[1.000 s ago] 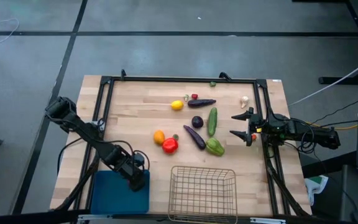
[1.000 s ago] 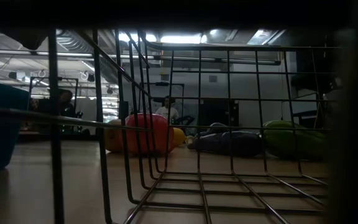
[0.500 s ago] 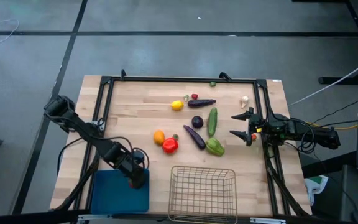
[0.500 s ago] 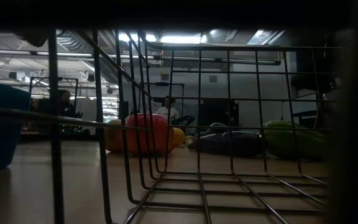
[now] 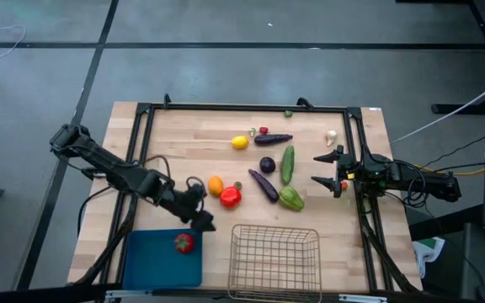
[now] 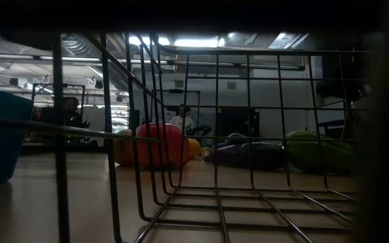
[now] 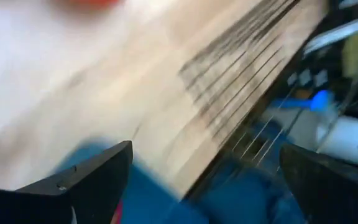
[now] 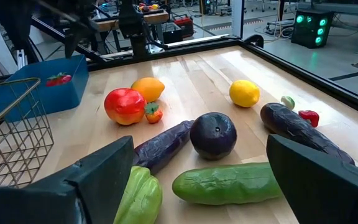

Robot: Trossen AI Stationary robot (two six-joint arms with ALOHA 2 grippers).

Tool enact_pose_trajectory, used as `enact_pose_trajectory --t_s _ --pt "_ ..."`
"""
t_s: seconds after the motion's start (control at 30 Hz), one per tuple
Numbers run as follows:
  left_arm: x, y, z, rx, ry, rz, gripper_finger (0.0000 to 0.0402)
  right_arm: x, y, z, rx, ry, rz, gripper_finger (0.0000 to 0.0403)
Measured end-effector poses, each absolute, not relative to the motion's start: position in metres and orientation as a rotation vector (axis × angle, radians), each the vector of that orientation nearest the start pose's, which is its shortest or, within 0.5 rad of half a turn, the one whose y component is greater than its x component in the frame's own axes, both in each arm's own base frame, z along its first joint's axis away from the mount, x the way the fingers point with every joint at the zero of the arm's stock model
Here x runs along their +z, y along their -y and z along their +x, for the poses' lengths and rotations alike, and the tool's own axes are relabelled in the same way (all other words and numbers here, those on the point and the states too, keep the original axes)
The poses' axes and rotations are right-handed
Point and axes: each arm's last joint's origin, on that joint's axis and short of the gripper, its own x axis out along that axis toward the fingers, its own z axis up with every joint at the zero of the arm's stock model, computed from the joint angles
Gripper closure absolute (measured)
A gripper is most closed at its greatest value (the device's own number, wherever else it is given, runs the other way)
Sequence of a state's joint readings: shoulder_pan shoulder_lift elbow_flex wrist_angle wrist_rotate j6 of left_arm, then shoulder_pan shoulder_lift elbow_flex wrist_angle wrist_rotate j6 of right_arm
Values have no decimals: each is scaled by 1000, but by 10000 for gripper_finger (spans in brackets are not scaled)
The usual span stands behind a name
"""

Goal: Sort produce into baskets
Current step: Put the tomato into the blue bin

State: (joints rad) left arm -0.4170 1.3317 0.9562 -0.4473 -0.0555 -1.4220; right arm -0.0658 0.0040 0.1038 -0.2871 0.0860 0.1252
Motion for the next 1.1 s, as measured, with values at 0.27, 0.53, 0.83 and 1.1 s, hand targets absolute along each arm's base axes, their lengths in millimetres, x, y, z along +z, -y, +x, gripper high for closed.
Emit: enact_pose_trajectory --t_s 0.27,0.53,0.83,1.1 --pt "255 71 270 336 -757 -1027 2 171 8 88 -163 -178 123 38" --pt "252 36 293 271 -672 -921 2 171 8 88 -163 -178 122 38" --pt "237 11 309 297 -651 -794 2 171 8 88 -163 -178 123 38" --pt "226 4 315 198 -710 -392 2 171 8 88 -163 -178 123 38"
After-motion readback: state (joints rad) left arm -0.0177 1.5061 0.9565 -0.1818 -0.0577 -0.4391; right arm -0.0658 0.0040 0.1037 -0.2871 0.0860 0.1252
